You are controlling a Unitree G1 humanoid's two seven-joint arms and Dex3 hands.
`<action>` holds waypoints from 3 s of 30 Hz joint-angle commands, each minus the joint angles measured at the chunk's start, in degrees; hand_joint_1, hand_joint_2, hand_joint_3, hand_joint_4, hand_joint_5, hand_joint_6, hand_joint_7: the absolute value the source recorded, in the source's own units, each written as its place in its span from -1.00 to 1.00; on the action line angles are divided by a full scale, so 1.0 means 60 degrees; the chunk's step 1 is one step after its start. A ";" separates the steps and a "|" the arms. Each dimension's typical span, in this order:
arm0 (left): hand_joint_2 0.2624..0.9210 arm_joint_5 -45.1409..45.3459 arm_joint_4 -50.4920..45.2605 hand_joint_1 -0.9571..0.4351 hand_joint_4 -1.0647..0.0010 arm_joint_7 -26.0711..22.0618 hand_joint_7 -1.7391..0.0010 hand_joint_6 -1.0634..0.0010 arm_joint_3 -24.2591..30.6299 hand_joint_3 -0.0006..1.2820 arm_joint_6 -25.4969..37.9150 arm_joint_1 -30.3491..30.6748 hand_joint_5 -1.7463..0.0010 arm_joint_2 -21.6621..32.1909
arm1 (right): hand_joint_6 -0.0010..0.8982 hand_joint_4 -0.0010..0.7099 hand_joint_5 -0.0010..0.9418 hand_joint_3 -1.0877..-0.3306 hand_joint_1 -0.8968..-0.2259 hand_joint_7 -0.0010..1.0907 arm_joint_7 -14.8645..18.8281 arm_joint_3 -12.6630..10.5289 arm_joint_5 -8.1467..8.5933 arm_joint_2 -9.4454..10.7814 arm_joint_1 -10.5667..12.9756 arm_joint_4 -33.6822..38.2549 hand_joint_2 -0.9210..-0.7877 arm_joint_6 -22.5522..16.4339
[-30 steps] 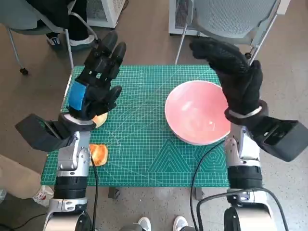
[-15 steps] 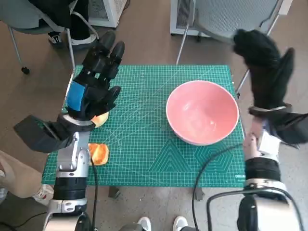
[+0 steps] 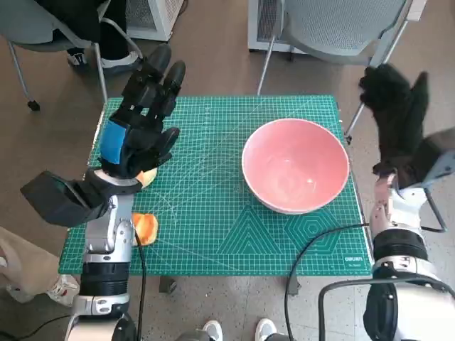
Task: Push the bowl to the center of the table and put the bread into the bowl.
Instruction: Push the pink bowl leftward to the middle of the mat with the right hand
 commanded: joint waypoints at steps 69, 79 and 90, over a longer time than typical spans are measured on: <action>1.00 -0.0002 -0.0815 -0.58 0.91 0.0157 0.60 1.00 0.0100 -0.32 0.0416 0.0489 1.00 0.0295 | -0.52 -0.75 -0.98 -0.45 -0.36 -0.90 -0.0310 -0.0856 -0.0220 0.1426 0.0792 0.0382 -1.00 0.2016; 1.00 0.0019 -0.1015 -0.58 0.91 0.0271 0.61 1.00 0.0103 -0.32 0.0557 0.0608 1.00 0.0346 | -0.53 -0.73 -0.99 -0.52 -0.32 -0.91 -0.0348 -0.0673 -0.0322 0.1648 0.0712 0.0393 -1.00 0.2080; 1.00 0.0071 -0.1231 -0.58 0.91 0.0428 0.61 1.00 0.0076 -0.30 0.0684 0.0730 1.00 0.0376 | -0.52 -0.70 -0.98 -0.56 -0.29 -0.91 -0.0458 -0.0538 -0.0361 0.1929 0.0560 0.0385 -1.00 0.2098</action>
